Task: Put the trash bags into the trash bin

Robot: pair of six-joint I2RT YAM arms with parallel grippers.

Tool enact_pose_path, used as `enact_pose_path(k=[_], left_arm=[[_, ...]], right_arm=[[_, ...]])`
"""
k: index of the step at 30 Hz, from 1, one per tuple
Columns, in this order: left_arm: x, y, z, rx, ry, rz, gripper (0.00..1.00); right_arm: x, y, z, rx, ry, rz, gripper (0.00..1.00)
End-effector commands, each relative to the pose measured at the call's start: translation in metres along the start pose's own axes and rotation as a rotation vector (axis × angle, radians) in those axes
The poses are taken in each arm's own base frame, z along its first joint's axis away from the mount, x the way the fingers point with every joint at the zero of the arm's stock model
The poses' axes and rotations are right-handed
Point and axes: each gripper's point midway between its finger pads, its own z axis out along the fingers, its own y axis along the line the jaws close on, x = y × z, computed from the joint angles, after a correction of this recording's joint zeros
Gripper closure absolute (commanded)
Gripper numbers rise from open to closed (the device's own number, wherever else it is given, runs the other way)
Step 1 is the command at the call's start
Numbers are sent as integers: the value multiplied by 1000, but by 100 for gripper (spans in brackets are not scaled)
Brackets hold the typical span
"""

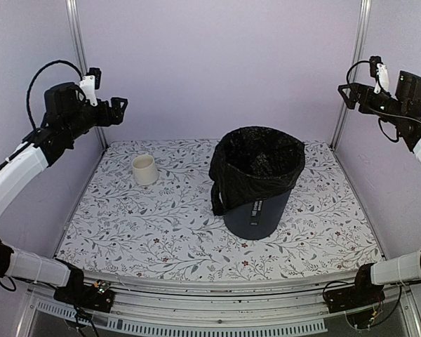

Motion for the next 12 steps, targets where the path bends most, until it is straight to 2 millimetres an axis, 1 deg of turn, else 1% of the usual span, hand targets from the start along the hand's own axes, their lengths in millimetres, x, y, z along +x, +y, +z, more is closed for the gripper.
enact_pose_path(k=[1,9,12], left_arm=[[-4,3,-4,-10,-23,11,3],[-4,3,-3,-9,-22,13,3],[-1,3,-3,-11,-17,13,3]], right_arm=[[7,5,2,-32,13,-7,4],[9,4,2,-34,17,-13,4],[9,6,2,-41,16,-12,4]])
